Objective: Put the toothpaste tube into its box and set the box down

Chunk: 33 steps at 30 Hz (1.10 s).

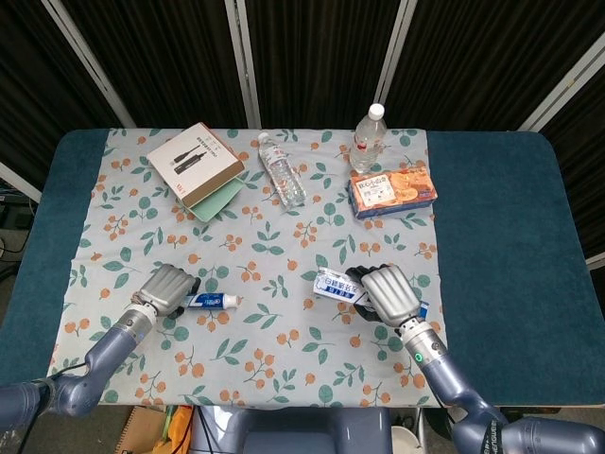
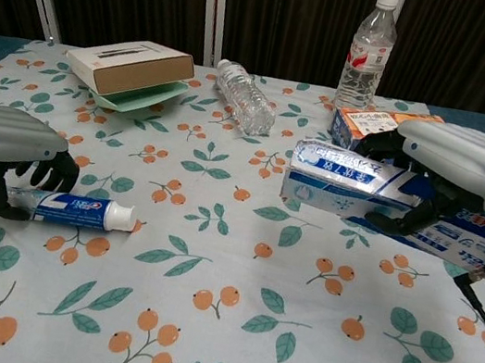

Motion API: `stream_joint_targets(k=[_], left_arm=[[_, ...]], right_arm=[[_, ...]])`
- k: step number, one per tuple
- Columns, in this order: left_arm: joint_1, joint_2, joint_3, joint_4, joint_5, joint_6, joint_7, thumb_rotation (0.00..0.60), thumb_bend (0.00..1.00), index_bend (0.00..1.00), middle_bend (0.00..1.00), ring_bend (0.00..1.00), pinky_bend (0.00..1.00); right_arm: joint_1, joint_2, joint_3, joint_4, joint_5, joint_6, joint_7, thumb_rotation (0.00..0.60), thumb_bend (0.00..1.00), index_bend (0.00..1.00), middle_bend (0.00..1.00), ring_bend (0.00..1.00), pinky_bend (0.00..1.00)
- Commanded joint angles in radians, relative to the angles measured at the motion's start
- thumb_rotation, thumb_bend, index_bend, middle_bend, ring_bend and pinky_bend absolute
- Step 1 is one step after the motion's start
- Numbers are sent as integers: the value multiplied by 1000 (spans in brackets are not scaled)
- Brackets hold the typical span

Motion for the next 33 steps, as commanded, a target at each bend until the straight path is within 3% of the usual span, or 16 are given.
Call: stream_joint_targets(k=[1, 9, 18, 26, 33], left_arm=[[-2, -9, 15, -4, -11, 22, 20, 600, 445, 574, 616, 540, 608], [17, 9, 24, -35, 54, 102, 2, 600, 469, 640, 683, 599, 650], [0, 158, 5, -41, 334, 205, -72, 600, 469, 643, 681, 600, 650], [-33, 286, -27, 15, 585, 293, -287, 600, 469, 653, 689, 609, 654], [-93, 363, 28, 175, 869, 372, -559, 600, 469, 657, 690, 609, 654]], right_arm=[[-4, 7, -2, -5, -6, 3, 7, 600, 423, 498, 567, 568, 530], [-14, 28, -7, -31, -18, 20, 8, 600, 423, 498, 567, 568, 530], [-22, 52, 0, -78, -20, 38, 8, 600, 423, 498, 567, 568, 530], [-25, 30, 10, -108, 1, 54, -3, 600, 423, 498, 566, 568, 530], [-18, -15, 36, -163, 80, 70, -47, 600, 424, 498, 566, 567, 530]])
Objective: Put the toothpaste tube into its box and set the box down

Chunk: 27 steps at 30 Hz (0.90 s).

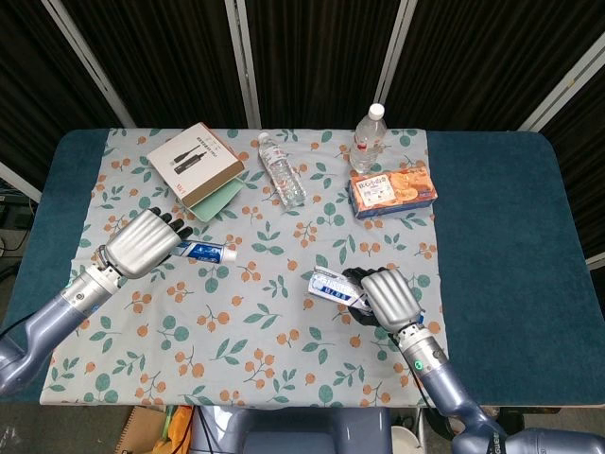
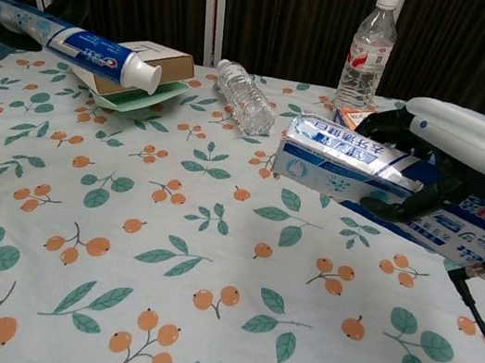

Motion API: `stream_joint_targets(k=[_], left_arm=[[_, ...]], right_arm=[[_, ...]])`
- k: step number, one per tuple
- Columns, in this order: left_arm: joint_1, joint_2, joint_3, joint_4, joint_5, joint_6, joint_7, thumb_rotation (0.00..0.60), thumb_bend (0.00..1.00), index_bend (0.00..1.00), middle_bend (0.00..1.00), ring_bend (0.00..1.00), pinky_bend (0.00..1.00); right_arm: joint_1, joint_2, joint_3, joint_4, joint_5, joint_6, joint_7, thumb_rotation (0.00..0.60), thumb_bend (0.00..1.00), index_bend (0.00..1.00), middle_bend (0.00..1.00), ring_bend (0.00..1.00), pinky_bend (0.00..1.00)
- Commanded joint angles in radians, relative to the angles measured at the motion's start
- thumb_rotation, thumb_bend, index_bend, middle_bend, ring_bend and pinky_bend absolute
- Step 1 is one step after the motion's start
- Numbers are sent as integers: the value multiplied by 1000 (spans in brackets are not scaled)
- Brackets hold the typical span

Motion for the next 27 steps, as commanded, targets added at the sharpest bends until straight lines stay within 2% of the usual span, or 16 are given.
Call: stream_joint_targets(k=[1, 10, 27], left_arm=[[-44, 50, 32, 119, 160, 77, -168, 600, 469, 657, 690, 609, 654], [-71, 56, 36, 165, 227, 121, -277, 600, 469, 659, 691, 609, 654], [-96, 21, -15, 51, 201, 89, -192, 600, 469, 663, 698, 614, 660]], right_arm=[[5, -24, 18, -31, 35, 14, -22, 600, 424, 498, 566, 567, 530], [15, -40, 42, -109, 94, 42, -64, 600, 423, 498, 567, 568, 530], [13, -4, 48, -231, 88, 75, -66, 600, 423, 498, 567, 568, 530]])
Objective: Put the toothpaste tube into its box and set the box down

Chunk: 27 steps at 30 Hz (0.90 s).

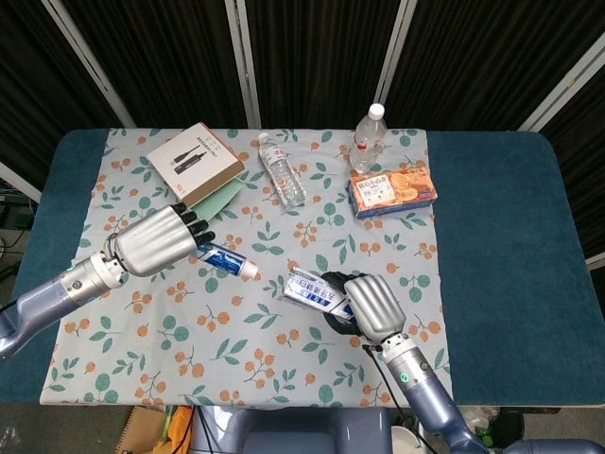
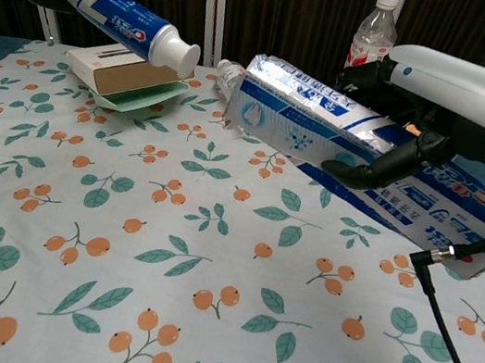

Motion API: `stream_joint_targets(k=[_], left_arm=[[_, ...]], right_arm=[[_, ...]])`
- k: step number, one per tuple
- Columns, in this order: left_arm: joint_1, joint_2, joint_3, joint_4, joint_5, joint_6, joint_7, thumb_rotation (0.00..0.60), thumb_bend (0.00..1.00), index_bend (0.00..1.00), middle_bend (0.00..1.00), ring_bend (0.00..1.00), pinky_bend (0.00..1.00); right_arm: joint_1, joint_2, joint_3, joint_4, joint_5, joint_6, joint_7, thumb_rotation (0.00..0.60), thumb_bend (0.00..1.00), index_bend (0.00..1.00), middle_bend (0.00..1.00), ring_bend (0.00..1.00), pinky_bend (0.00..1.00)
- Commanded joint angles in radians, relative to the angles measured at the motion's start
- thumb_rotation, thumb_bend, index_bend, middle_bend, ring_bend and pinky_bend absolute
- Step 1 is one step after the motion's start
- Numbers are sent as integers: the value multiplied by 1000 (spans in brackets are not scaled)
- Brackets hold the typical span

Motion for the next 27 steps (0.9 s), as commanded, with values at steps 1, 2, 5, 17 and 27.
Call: stream_joint_targets(k=[1, 2, 5, 17, 27], left_arm=[[-3, -15, -15, -23, -15, -5, 18, 600, 469, 663, 698, 614, 660], [-4, -18, -19, -30, -19, -6, 22, 600, 468, 664, 699, 614, 660], [-9, -29, -35, -53, -31, -14, 50, 600, 468, 665, 699, 614, 660], [-34, -67, -67, -115, -68, -71, 121, 600, 469, 665, 699, 615, 660], [-45, -94, -75, -114, -74, -94, 155, 600, 469, 665, 698, 614, 660]], right_arm=[[2, 5, 3, -9, 2, 5, -2, 600, 423, 498, 566, 568, 530], [2, 7, 3, -10, 4, 5, -2, 600, 423, 498, 567, 568, 530], [1, 11, 4, -15, 15, 7, 5, 600, 423, 498, 567, 568, 530], [-1, 27, 5, -15, 22, 9, 32, 600, 424, 498, 567, 567, 530], [-1, 46, 15, -17, 32, 5, 68, 600, 424, 498, 566, 568, 530]])
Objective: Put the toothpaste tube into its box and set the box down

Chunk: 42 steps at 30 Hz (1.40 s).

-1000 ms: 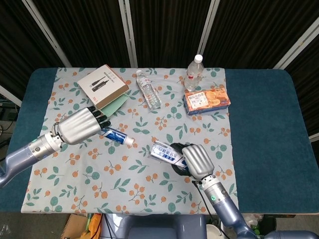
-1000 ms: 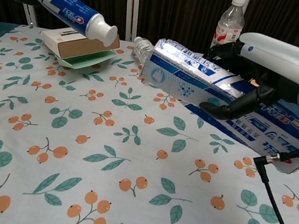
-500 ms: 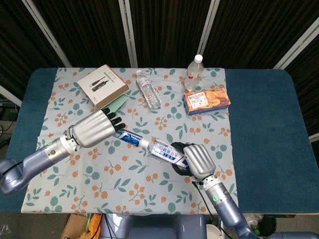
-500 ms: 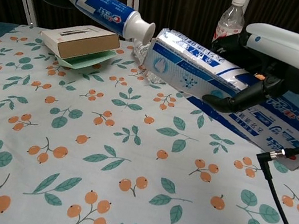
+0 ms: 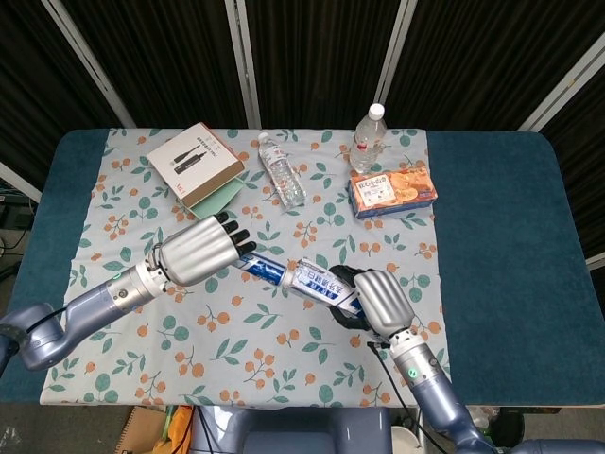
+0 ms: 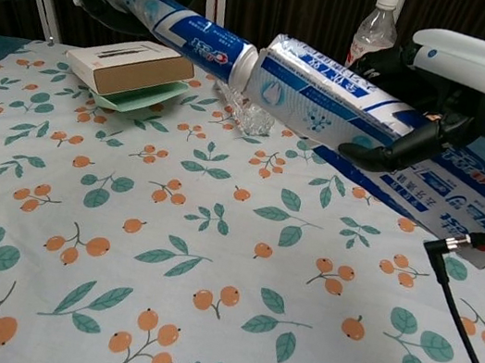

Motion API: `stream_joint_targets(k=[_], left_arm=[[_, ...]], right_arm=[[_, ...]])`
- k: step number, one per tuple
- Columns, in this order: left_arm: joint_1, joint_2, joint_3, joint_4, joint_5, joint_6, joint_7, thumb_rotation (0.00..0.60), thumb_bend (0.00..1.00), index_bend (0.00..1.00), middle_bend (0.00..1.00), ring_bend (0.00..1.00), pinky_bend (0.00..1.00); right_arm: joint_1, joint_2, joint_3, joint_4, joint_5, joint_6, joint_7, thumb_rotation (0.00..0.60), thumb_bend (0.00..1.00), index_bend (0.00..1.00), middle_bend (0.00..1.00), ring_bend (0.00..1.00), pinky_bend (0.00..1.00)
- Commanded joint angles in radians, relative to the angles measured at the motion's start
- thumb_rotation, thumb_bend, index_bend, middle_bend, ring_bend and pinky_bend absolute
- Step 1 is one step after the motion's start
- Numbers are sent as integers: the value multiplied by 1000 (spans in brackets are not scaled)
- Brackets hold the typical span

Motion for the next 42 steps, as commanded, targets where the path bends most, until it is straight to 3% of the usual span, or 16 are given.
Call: stream_joint_targets(k=[1, 7, 14, 25, 35, 42], left_arm=[[-4, -10, -6, 1, -7, -5, 8, 600, 469, 665, 697, 614, 660], [-18, -65, -34, 34, -8, 4, 78, 600, 466, 657, 678, 598, 652], [-73, -137, -101, 107, -9, 26, 100, 600, 433, 622, 633, 558, 635], [-168, -156, -145, 141, 21, -1, 113, 600, 370, 586, 575, 502, 592], [-211, -113, -144, 175, 73, -9, 164, 600, 128, 480, 476, 402, 536], [-223, -137, -164, 202, 80, 31, 228, 600, 101, 388, 401, 338, 491]], right_arm=[[-1, 1, 1, -3, 5, -3, 13, 600, 424, 498, 567, 568, 530], [0, -5, 9, -11, 0, 1, 39, 600, 424, 498, 566, 568, 530], [-9, -27, 69, -36, 4, 32, 142, 600, 423, 498, 567, 568, 530], [-31, -35, 129, -33, 17, 45, 312, 600, 423, 498, 567, 570, 530], [-61, -19, 133, -30, 30, 36, 417, 600, 424, 498, 567, 570, 530], [-75, -22, 121, -46, -4, 21, 489, 600, 424, 498, 567, 573, 530]])
